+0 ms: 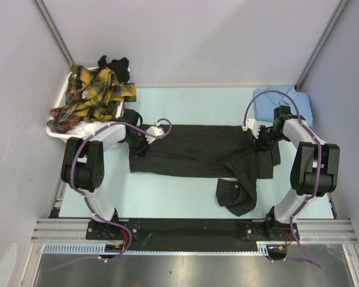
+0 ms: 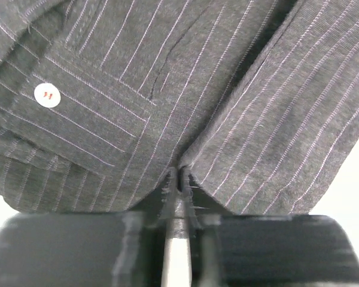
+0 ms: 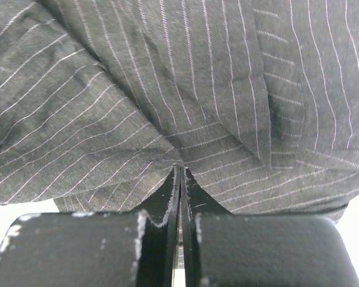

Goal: Fold and stack the long sleeve shirts
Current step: Fold the shirt

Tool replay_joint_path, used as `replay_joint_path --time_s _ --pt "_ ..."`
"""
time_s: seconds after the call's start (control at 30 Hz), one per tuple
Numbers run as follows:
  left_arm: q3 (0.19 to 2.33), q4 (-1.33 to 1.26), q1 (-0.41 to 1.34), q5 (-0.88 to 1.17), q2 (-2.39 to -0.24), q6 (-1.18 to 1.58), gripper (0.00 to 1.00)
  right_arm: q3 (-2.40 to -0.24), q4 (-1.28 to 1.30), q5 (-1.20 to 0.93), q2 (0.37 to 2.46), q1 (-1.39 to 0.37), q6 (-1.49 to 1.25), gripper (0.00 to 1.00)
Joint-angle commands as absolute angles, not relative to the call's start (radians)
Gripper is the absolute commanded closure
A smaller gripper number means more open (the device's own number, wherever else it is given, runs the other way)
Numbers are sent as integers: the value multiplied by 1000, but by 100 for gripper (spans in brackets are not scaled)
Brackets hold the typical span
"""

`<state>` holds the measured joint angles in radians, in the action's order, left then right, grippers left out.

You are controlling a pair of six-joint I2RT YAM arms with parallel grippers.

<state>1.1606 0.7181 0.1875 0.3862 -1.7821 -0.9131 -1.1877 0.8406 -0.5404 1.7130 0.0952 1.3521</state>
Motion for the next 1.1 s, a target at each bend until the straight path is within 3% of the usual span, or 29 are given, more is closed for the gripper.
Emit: replay_joint_path --time_s 0.0,0.03,0.1,0.13,0.17,0.27,0.33,0.47,0.67,0.8,1.07 --pt "1146 658 176 370 -1767 -835 76 -1196 799 -486 1729 83 1252 97" --pt "1146 660 176 386 -1744 -821 72 -1204 814 -462 1732 83 1244 80" --pt "1141 654 170 470 -1692 -819 59 -1248 877 -459 1729 98 1203 65" --pt "1135 652 170 498 -1625 -825 55 -1261 905 -489 1706 107 1194 52" --pt "1123 653 170 532 -1590 -830 43 -1275 948 -511 1686 123 1187 46" --pt "1086 683 210 647 -1459 -885 24 -1276 1029 -569 1596 156 1192 31" --pt "1066 692 313 652 -1410 -890 21 -1253 1061 -607 1547 163 1183 23" --pt "1039 674 538 669 -1388 -870 15 -1187 1120 -638 1415 147 1147 17" --pt "1058 369 891 634 -1499 -711 15 -1068 1193 -615 1322 89 1111 25" --pt "1161 144 1008 649 -1597 -636 17 -1054 1152 -623 1313 123 994 26" --pt "1463 205 1143 750 -1900 -917 22 -1134 1229 -653 1428 261 884 26"
